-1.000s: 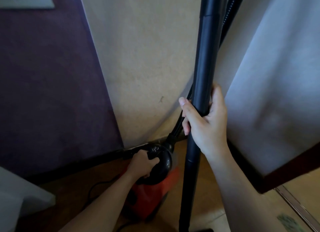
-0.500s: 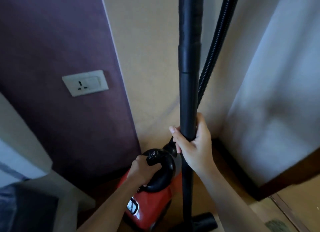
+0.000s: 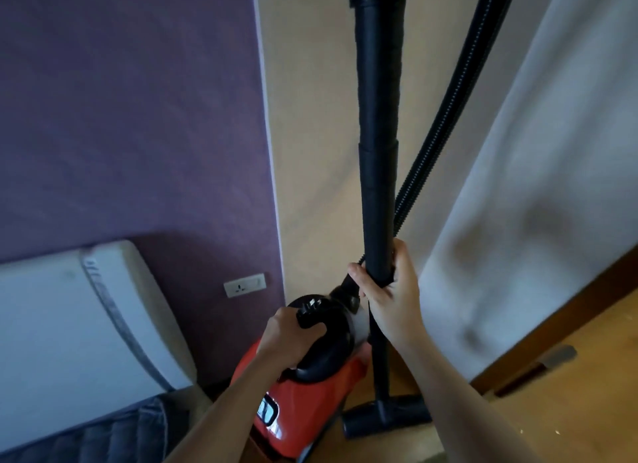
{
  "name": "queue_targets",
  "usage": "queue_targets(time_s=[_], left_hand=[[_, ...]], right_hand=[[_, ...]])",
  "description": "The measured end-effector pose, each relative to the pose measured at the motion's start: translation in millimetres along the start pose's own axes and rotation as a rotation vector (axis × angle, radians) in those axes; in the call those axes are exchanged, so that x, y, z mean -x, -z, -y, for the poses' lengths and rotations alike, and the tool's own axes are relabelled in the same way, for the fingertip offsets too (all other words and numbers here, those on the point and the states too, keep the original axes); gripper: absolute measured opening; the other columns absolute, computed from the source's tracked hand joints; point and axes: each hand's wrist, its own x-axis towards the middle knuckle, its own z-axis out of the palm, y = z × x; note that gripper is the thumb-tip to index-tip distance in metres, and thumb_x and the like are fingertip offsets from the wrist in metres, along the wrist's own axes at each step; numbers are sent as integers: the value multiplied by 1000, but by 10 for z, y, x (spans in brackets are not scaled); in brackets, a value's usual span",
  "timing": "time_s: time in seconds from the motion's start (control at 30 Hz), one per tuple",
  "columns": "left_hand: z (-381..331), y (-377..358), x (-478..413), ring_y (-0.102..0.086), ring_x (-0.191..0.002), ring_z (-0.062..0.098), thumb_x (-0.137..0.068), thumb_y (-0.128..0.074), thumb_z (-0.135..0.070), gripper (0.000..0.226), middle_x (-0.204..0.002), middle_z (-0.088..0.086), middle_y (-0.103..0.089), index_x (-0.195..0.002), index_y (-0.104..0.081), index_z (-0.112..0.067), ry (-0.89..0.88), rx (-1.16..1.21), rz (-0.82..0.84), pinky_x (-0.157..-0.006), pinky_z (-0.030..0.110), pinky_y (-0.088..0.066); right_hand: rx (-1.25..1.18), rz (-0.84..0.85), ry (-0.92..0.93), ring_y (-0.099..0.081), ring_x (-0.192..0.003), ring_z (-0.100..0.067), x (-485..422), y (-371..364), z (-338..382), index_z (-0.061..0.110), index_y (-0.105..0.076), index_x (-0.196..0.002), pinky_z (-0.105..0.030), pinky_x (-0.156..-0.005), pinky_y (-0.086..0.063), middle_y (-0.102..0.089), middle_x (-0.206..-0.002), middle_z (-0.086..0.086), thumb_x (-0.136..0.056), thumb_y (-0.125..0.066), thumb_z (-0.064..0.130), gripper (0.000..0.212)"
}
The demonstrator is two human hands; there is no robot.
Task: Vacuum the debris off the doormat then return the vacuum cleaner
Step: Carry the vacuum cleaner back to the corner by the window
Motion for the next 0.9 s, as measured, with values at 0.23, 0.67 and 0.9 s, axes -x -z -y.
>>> queue_targets(time_s=[0.23,0.67,0.9], left_hand=[[-843,610,703,-57,-43,11,-78,-72,-28,23,-55,1,-62,-61,-63,-16,-118,63,-49,-41,21,-40],[-1656,237,872,-53,-39,14,-76,-75,-26,28,-50,2,-59,-55,-61,-15,-233,103,40,-47,27,-43],[-2177,-188,744,-57,-41,8,-76,-74,-27,24,-51,-2,-62,-60,-67,-11,-299,64,129,-45,20,-41]], right_hand=[[128,-34,43,-57,-71,-14,-225,297,1095,23,-53,-104,-28,-64,-49,-56,-79,9,-91,-75,29,26],[213,-199,4,-47,-55,-8,-176,1153,1361,31,-50,-82,-20,-54,-40,-47,-64,9,-91,-74,5,36],[211,-298,-23,-50,-61,-30,-279,1771,1193,13,-51,-82,-48,-59,-45,-50,-70,-15,-90,-71,1,25]])
